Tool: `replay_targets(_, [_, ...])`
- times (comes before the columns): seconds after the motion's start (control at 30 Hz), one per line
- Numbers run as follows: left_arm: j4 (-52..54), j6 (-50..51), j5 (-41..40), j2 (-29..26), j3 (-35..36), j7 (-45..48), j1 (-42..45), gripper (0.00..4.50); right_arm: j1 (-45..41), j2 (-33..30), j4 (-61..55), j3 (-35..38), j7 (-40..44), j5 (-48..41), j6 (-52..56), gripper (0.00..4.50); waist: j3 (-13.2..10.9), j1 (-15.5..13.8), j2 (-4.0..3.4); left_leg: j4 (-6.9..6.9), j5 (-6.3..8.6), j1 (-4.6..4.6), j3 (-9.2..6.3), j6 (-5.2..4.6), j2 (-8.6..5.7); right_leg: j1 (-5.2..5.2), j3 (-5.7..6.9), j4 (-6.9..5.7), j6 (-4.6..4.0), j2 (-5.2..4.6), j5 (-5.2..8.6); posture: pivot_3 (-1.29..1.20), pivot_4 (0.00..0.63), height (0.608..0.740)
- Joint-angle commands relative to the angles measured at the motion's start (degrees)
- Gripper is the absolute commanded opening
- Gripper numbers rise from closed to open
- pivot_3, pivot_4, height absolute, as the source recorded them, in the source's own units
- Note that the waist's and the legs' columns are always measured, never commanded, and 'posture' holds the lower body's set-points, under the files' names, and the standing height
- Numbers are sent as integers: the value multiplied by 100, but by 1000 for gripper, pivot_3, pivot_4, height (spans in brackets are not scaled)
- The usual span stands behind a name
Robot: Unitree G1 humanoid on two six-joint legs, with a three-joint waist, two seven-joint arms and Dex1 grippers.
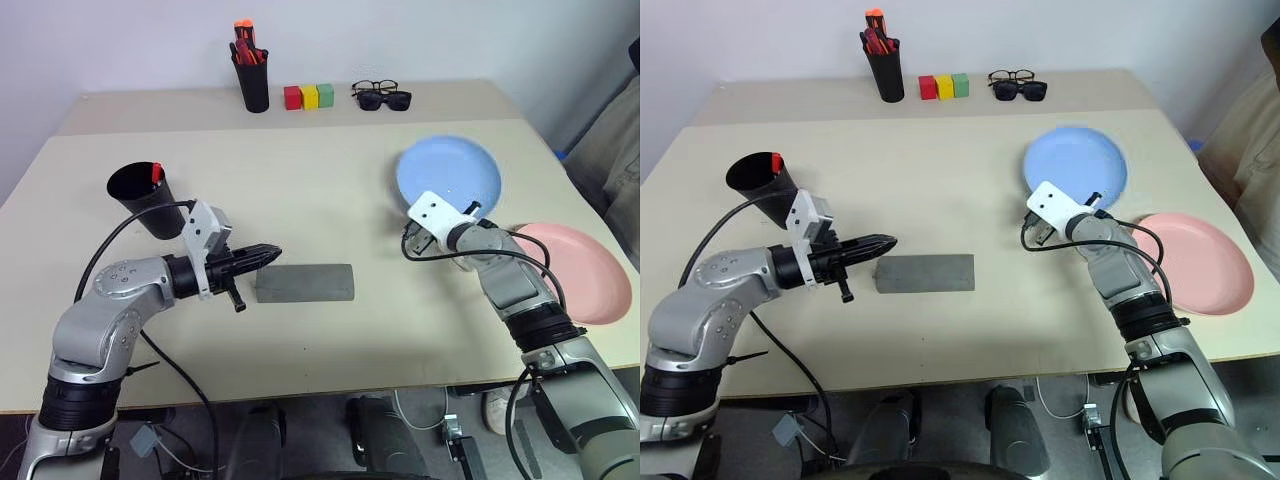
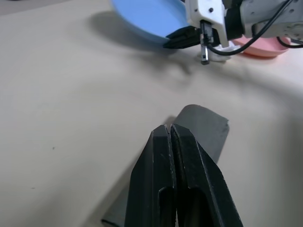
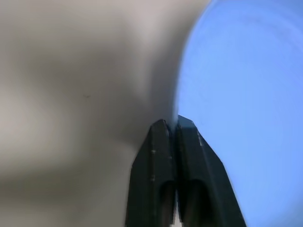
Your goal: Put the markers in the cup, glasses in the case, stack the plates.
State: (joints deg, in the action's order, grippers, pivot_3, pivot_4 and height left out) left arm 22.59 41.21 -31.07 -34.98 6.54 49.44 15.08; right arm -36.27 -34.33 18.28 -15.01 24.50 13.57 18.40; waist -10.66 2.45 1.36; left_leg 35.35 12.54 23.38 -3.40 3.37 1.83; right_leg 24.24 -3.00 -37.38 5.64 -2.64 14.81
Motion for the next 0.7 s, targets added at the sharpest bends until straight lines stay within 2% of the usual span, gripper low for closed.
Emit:
replay_targets(0.03, [211,-13,-180,-8,96,-127,-13,0,32,-211,-475,200,-128,233,-363,30,-1,0,-2,0,0,0,0,0,0,0,0,0,0,0,0,0,150,740])
replay_targets(0.13, [83,-97,-197,29,-18,-139,78,0,335,-622,-1308,385,12,391,-416,30,-3,-14,-5,0,0,1,0,0,0,0,0,0,0,0,0,0,150,740])
replay_targets(0.23, [-118,-165,-197,67,-155,-56,219,0,921,-1071,-2409,943,346,207,51,30,-4,-63,-6,-1,0,4,0,0,-1,0,1,5,1,-1,1,0,150,740])
replay_targets(0.37, [-485,-348,-121,138,-517,255,512,0,2387,-1690,-4022,2353,1099,-198,970,30,-3,-161,-6,0,1,1,-1,-1,-1,-6,2,11,1,1,1,0,150,740])
replay_targets(0.5, [-1025,-614,59,291,-929,537,945,0,3929,-1804,-4966,3626,1661,-308,1518,30,-2,-183,-8,4,1,1,0,-1,-2,-13,2,15,2,0,1,0,150,740])
replay_targets(0.6, [-1409,-811,185,490,-1172,671,1246,0,4714,-1683,-5269,4002,1867,-383,1677,30,1,-152,-9,7,1,-4,-1,-1,-2,-22,3,17,2,2,2,0,150,740])
replay_targets(0.7, [-1480,-950,279,542,-1273,743,1289,0,4948,-1688,-5193,4025,1803,-331,1710,1048,3,-19,-14,9,2,-13,3,-2,-1,-26,-2,18,1,4,3,0,150,740])
